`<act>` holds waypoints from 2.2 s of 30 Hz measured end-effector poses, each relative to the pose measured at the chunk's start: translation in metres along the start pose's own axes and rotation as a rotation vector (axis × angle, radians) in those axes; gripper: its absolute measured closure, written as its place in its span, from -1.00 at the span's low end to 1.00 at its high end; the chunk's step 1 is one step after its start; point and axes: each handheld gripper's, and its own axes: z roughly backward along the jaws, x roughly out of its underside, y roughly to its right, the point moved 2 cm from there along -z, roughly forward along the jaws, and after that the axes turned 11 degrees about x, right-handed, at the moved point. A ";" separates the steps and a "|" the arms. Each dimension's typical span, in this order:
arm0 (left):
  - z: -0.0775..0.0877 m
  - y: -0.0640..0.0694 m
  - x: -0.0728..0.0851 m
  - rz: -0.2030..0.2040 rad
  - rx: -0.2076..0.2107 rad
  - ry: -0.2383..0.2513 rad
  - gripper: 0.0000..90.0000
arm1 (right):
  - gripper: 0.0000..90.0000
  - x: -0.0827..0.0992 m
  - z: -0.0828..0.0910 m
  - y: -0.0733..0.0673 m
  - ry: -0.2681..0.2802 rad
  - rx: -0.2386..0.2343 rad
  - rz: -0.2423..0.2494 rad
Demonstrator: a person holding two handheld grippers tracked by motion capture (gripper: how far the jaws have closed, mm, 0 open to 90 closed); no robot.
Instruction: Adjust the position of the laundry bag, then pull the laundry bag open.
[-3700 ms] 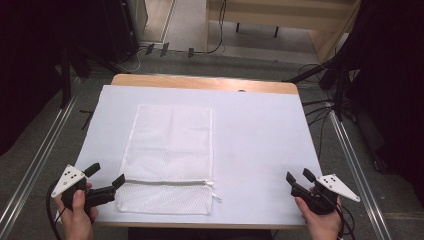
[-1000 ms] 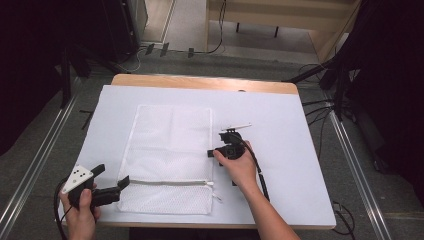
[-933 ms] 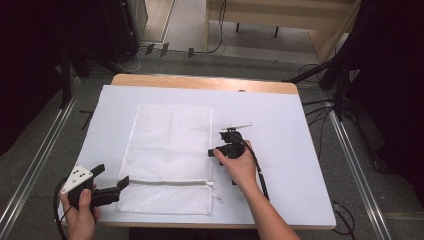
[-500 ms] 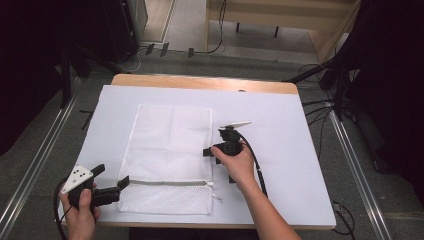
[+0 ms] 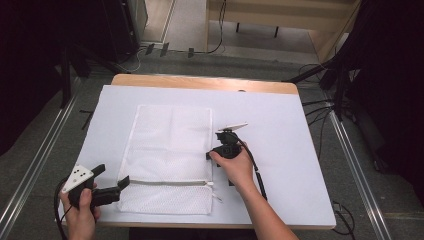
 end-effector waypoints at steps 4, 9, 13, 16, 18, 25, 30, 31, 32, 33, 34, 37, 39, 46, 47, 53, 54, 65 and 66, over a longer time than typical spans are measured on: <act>0.000 0.000 0.000 0.003 0.002 0.001 -0.97 | 1.00 0.002 0.001 0.002 0.018 0.006 0.024; -0.001 0.001 0.001 0.004 0.005 -0.003 -0.97 | 1.00 0.005 0.015 0.014 0.054 0.040 0.043; -0.001 0.001 0.001 0.009 0.004 -0.001 -0.97 | 1.00 0.006 0.027 0.036 0.078 0.050 0.021; -0.001 0.002 0.001 0.015 0.005 0.006 -0.97 | 1.00 0.009 0.033 0.054 0.085 0.053 -0.005; -0.001 0.002 0.001 0.015 0.002 0.002 -0.97 | 1.00 0.010 0.037 0.066 0.097 0.055 -0.013; -0.004 0.006 0.003 0.013 0.007 -0.008 -0.97 | 1.00 0.012 0.049 0.094 0.122 0.053 -0.030; -0.005 0.008 0.004 0.011 0.013 -0.012 -0.97 | 1.00 0.009 0.051 0.103 0.132 0.066 -0.027; -0.006 0.008 0.004 0.012 0.012 -0.014 -0.97 | 1.00 0.007 0.051 0.104 0.134 0.072 -0.019; -0.006 0.009 0.004 0.012 0.012 -0.013 -0.97 | 1.00 0.005 0.050 0.105 0.134 0.077 -0.018; -0.006 0.009 0.004 0.013 0.013 -0.013 -0.97 | 1.00 0.003 0.050 0.105 0.136 0.082 -0.018; -0.006 0.010 0.004 0.011 0.012 -0.015 -0.97 | 1.00 0.001 0.049 0.105 0.136 0.084 -0.020; -0.006 0.012 0.004 0.009 0.014 -0.013 -0.97 | 1.00 -0.001 0.047 0.103 0.137 0.095 -0.012; -0.006 0.012 0.004 0.008 0.014 -0.012 -0.97 | 0.82 0.000 0.048 0.102 0.162 0.089 -0.009; -0.008 0.014 0.004 -0.001 0.022 -0.017 -0.97 | 0.41 0.019 0.076 0.109 0.282 0.063 0.009; -0.008 0.015 0.005 0.000 0.026 -0.013 -0.97 | 0.38 0.025 0.080 0.110 0.293 0.061 0.010; -0.009 0.019 0.005 -0.007 0.033 -0.014 -0.97 | 0.21 0.074 0.097 0.118 0.379 0.060 0.063; -0.009 0.020 0.005 -0.010 0.035 -0.019 -0.97 | 0.19 0.084 0.097 0.117 0.390 0.060 0.077; -0.009 0.032 0.002 -0.034 0.057 -0.013 -0.97 | 0.07 0.155 0.086 0.114 0.376 0.055 0.144; -0.009 0.034 0.002 -0.032 0.059 -0.009 -0.97 | 0.06 0.155 0.085 0.114 0.379 0.057 0.151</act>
